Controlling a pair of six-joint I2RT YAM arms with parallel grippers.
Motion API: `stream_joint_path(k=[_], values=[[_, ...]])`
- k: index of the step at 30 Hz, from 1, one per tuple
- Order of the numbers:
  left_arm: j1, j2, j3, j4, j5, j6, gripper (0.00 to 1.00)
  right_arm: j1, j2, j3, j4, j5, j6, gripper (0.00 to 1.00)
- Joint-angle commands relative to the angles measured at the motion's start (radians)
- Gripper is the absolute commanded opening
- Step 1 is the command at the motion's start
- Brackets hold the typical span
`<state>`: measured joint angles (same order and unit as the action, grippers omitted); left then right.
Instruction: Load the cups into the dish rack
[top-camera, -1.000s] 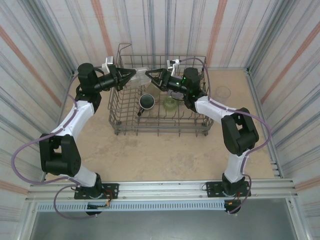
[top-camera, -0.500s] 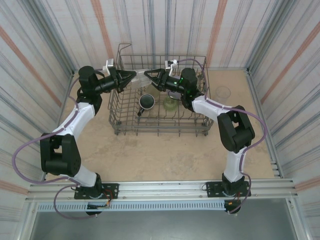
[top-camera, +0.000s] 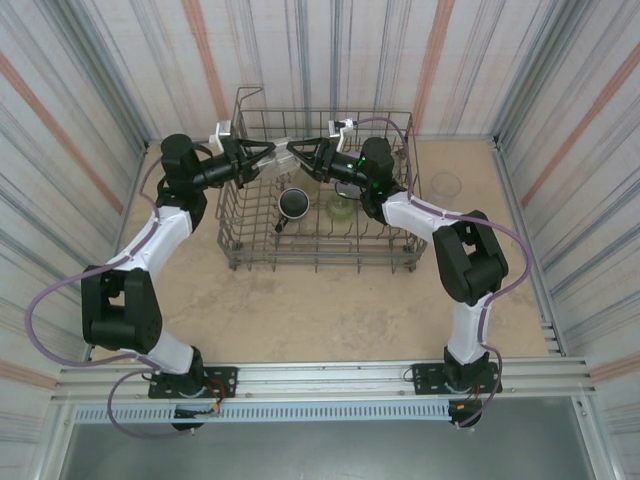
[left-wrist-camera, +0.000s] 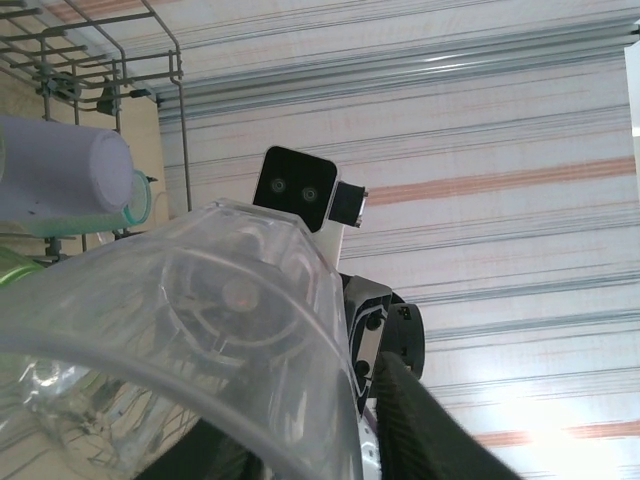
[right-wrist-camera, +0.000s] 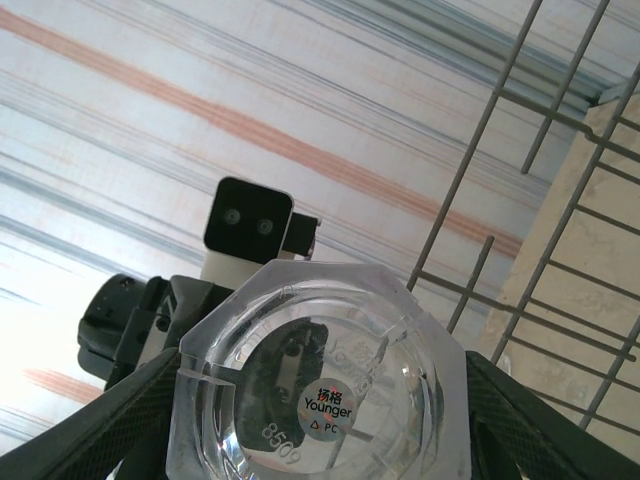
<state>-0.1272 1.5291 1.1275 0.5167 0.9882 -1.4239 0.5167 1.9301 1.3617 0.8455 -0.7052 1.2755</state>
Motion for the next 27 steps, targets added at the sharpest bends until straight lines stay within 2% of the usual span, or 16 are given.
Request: stream_joint_path(k=[1, 4, 6, 12, 18, 23, 27], values=[[0.000, -0.022, 0.012, -0.047, 0.023, 0.050, 0.45, 0.003, 0.016, 0.034, 0.060, -0.008, 0.001, 0.50], [0.000, -0.037, 0.028, -0.107, 0.022, 0.099, 0.61, 0.002, 0.020, 0.040, 0.056, -0.007, -0.001, 0.49], [0.000, -0.046, 0.045, -0.159, 0.023, 0.140, 0.75, 0.000, 0.020, 0.043, 0.049, -0.005, -0.006, 0.49], [0.015, -0.086, 0.052, -0.274, -0.002, 0.217, 0.97, -0.004, 0.010, 0.049, 0.005, 0.008, -0.040, 0.48], [0.039, -0.126, 0.072, -0.423, -0.015, 0.315, 0.99, -0.014, -0.016, 0.084, -0.131, 0.017, -0.152, 0.47], [0.081, -0.182, 0.052, -0.468, -0.021, 0.322, 0.99, -0.010, -0.044, 0.108, -0.306, 0.043, -0.282, 0.47], [0.114, -0.240, 0.077, -0.634, -0.069, 0.429, 0.99, -0.008, -0.068, 0.121, -0.423, 0.074, -0.380, 0.47]])
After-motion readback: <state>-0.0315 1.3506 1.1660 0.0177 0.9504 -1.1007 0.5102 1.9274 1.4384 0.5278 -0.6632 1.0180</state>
